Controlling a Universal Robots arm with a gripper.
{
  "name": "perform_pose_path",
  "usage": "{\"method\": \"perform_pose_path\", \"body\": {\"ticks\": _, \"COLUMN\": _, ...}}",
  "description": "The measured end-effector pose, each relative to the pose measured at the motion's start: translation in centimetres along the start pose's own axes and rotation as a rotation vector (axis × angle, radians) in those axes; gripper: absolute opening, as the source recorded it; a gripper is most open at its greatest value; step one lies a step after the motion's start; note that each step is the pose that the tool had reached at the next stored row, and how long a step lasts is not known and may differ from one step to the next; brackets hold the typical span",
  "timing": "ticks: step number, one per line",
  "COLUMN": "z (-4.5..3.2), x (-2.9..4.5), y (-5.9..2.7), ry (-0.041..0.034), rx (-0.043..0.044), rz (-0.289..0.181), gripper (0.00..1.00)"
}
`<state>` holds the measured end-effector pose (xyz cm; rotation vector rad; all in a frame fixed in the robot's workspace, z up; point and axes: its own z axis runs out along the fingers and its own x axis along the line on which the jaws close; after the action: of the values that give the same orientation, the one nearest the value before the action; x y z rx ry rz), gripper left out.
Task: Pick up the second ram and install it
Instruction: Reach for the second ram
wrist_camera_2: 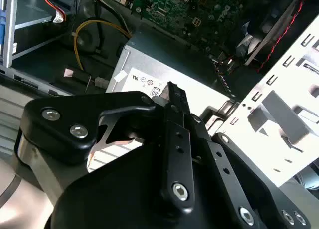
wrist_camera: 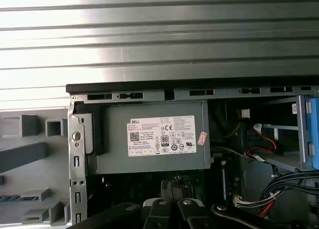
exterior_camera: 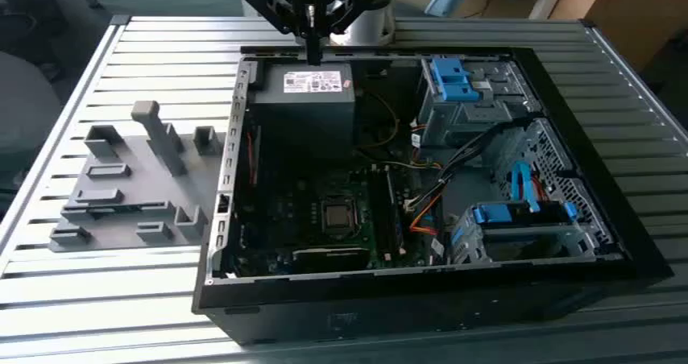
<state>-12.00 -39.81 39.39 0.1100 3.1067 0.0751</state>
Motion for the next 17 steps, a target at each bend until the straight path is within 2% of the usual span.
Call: {"method": "perform_pose_path", "body": {"ticks": 17, "z": -0.01, "x": 0.31, "y": -0.02, "ry": 0.0000, "rx": 0.0000, "rz": 0.000, "gripper": 0.11}}
